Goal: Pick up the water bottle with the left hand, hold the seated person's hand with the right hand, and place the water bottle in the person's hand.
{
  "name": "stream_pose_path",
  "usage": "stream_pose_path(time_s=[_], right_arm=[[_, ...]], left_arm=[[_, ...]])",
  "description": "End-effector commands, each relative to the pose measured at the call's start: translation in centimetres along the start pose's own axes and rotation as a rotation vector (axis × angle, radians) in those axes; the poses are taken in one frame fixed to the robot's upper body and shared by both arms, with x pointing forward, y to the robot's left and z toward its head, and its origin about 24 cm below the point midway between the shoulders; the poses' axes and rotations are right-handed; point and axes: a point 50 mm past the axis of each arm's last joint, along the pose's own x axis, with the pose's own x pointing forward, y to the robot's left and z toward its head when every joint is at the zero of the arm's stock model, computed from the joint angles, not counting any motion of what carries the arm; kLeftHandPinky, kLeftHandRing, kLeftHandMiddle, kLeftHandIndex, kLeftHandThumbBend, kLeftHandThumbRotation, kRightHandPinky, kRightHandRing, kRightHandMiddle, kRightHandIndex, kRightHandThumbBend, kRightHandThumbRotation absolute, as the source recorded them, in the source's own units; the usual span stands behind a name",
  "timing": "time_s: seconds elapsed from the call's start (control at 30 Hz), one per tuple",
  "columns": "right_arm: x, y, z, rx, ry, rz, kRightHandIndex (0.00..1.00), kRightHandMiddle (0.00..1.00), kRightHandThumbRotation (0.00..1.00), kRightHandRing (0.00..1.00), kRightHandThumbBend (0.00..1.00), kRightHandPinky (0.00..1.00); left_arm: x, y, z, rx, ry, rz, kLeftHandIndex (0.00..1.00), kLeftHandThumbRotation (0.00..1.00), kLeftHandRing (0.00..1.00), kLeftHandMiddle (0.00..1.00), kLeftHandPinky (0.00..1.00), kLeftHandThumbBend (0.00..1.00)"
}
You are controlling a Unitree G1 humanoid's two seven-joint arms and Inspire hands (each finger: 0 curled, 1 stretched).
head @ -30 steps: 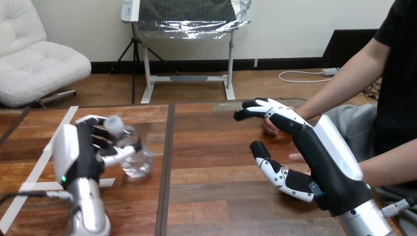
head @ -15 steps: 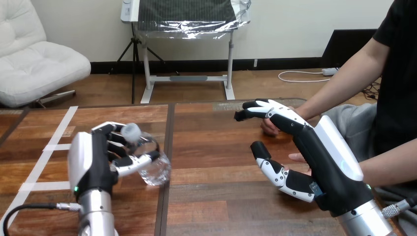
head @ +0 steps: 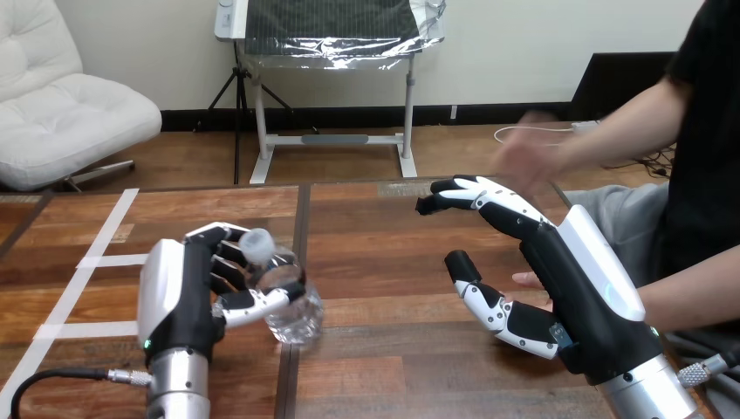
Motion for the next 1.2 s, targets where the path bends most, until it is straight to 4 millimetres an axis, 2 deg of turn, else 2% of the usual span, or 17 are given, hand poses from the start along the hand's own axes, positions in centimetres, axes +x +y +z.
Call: stream_pose_path(time_s=[0.0, 0.77, 1.17], right_arm=[[1.1, -1.0, 1.2, -0.034, -0.083, -0.035, 0.74, 0.84, 0.00, 0.90, 0.19, 0.86], [1.3, -1.4, 1.1, -0.052, -0.075, -0.043, 0.76, 0.85, 0.00, 0.90, 0.23, 0.86], [1.4, -2.3, 1.3, -0.106, -0.037, -0.032, 0.82, 0.89, 0.00, 0.88, 0.38, 0.83]], left_arm=[[0.5, 0.3, 2.4, -0.029, -0.095, 0.012, 0.49, 0.00, 0.41, 0.46, 0.37, 0.62], [-0.5, 0.2, 3.8, -0.074, -0.149, -0.002, 0.50, 0.00, 0.40, 0.46, 0.36, 0.61], [-0.6, 0.3, 4.1, -0.094, -0.177, 0.007, 0.50, 0.00, 0.40, 0.45, 0.36, 0.59]])
